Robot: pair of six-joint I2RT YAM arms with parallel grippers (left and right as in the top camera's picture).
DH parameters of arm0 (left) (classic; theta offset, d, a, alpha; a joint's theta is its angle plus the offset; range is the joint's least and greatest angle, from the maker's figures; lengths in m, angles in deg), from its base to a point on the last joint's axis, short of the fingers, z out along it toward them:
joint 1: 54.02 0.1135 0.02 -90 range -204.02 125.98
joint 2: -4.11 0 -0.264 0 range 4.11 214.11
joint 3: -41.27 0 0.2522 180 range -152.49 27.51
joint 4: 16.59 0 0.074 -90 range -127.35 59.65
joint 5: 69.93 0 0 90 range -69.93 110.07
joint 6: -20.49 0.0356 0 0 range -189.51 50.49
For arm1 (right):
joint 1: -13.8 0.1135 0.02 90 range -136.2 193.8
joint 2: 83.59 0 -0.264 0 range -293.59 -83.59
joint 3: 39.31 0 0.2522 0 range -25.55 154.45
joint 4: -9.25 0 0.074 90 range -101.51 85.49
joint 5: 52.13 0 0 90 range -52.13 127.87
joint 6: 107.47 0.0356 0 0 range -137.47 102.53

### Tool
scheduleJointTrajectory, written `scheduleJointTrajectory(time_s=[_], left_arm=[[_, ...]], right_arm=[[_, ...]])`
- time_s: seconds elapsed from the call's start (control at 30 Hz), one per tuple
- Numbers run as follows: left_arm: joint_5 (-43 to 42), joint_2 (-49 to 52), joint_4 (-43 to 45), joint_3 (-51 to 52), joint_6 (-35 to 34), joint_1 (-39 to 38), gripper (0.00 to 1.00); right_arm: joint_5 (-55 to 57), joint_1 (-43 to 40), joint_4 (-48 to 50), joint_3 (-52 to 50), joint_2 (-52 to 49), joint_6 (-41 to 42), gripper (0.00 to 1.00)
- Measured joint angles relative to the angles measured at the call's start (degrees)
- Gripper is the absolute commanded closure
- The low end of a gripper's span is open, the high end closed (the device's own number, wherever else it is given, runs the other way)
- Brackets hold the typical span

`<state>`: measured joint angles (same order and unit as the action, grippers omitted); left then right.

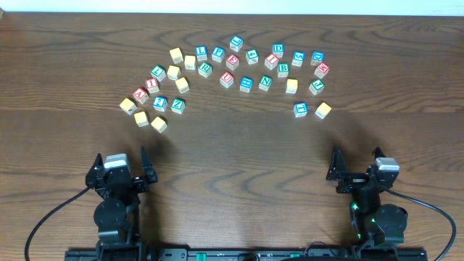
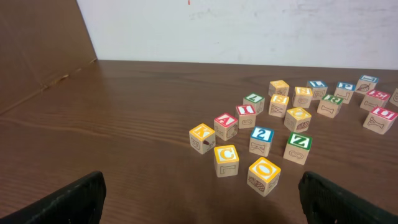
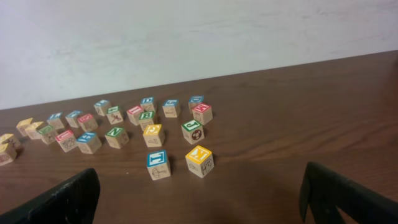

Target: Spell out AI2

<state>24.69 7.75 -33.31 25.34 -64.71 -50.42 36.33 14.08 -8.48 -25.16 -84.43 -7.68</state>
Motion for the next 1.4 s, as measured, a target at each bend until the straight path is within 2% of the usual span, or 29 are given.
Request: scheduleJointTrajectory(time_s=[1.13, 1.4], left_arm=[[-0.26, 0.00, 0.92, 0.35, -0.02, 0.00, 0.02], [-3.04, 0.52, 0.13, -0.20, -0.02, 0.00, 0.02]], right_arm=[[-0.11, 0.00, 0.07, 0.00, 0.00, -0.02, 0.01], [-1.86, 0.00, 0.28, 0.11, 0.00, -1.88, 0.01]])
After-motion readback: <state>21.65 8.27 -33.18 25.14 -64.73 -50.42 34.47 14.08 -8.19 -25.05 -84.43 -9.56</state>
